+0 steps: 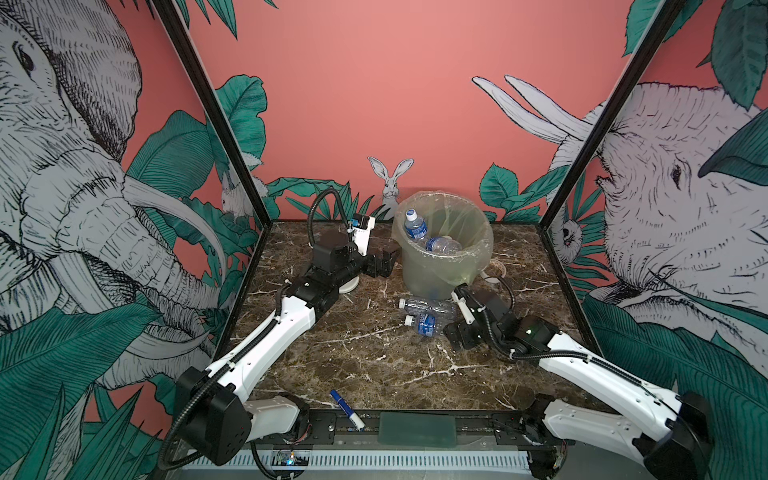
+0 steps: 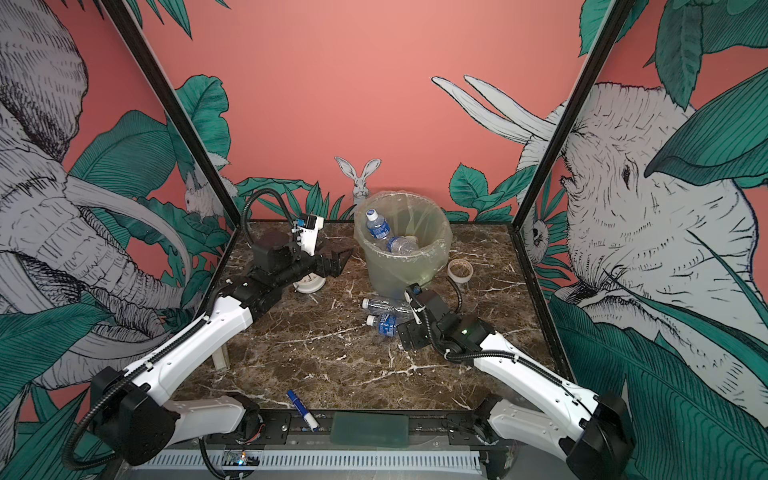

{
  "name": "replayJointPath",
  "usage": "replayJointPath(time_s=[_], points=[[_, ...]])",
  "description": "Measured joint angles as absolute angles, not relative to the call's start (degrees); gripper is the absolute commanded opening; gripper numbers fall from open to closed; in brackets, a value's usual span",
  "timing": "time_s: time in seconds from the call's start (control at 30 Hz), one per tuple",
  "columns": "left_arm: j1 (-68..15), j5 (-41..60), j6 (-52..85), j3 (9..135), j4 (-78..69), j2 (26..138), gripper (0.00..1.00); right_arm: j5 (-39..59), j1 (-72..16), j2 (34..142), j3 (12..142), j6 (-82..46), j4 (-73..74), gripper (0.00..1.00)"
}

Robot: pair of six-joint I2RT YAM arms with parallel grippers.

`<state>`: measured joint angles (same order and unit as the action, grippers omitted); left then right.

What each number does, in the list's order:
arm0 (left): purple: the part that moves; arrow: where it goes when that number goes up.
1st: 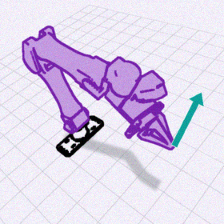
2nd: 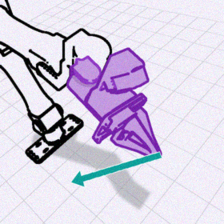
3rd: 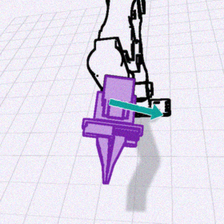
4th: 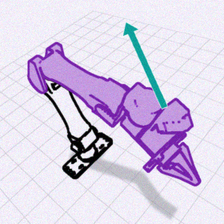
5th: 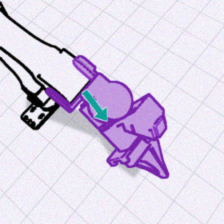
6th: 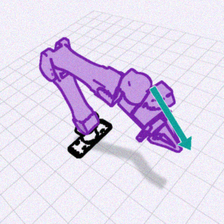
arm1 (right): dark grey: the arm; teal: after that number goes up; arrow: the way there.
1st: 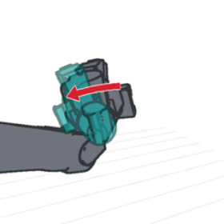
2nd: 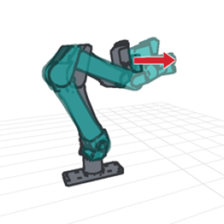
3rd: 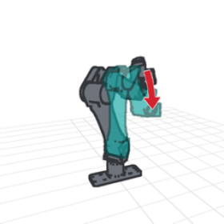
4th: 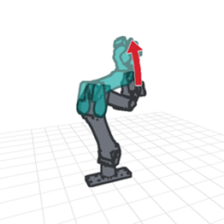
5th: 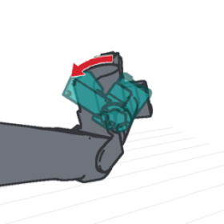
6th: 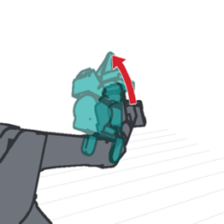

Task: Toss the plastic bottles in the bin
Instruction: 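Lower the right gripper onto the lying Pocari Sweat bottle while the left gripper draws back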

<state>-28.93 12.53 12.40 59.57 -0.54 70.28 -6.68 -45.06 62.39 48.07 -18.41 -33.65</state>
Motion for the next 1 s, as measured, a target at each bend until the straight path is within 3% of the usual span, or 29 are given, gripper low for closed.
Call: replayJointPath(time_s=[1.0], points=[[-25.0,11.8,16.9,39.7,0.7,68.3,1.0,-6.7,-46.2,78.2,52.4,-16.5,-32.0,0.99]])
